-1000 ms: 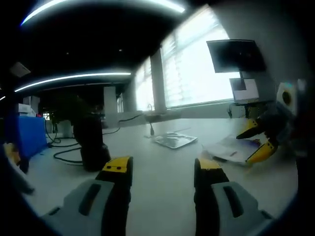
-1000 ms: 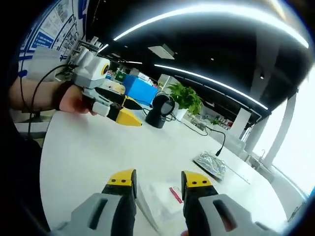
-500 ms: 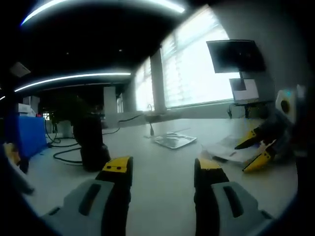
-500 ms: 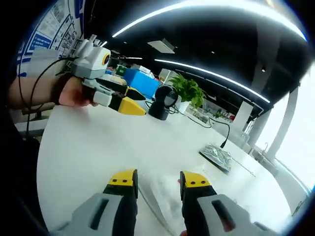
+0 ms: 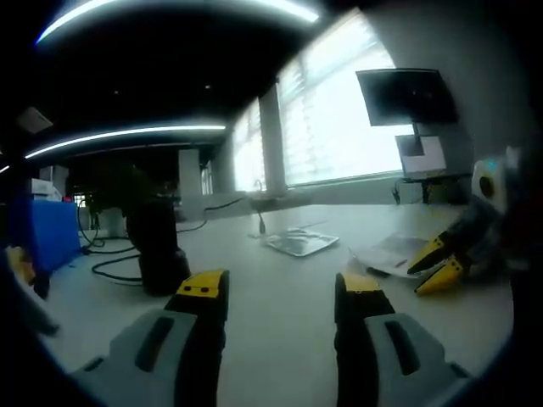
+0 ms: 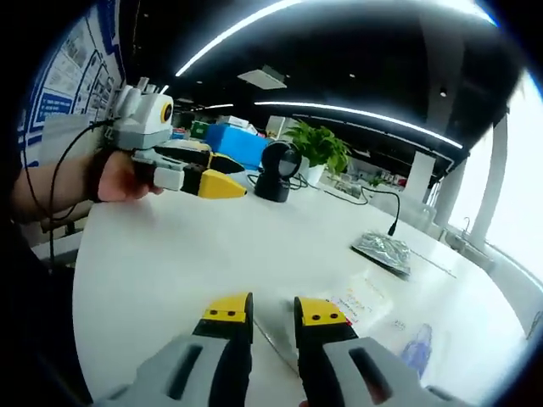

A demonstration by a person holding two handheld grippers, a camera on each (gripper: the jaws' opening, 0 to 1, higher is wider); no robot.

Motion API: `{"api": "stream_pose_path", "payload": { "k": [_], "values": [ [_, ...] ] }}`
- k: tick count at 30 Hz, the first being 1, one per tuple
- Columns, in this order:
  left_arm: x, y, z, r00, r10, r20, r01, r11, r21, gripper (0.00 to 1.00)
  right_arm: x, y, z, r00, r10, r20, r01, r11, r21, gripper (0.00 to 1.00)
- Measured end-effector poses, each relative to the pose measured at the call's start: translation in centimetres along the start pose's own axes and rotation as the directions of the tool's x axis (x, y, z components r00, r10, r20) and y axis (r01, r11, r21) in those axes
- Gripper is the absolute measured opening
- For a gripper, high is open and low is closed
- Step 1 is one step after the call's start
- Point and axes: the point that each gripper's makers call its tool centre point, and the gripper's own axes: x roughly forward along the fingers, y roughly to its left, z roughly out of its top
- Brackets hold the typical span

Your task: Clip sheet goods on table flip sheet goods clip sheet goods scan sheet goods put sheet goods back to table

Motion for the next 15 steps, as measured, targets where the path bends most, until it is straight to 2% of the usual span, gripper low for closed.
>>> {"api": "stream_pose_path", "payload": {
  "k": [8, 15],
  "values": [
    [0.0, 0.0, 0.0, 1.000, 0.001, 0.000, -0.001, 1.000, 0.000, 0.43, -0.1, 0.3, 0.2, 1.000, 0.014, 0.006, -0.015, 0.998, 0.055, 0.00],
    [0.0, 0.1, 0.0, 1.000, 0.001, 0.000, -0.001, 1.000, -0.001, 0.43, -0.5, -0.2, 1.0, 1.000, -0.005, 0.029, 0.003, 0.998, 0.067, 0.00]
  ]
}}
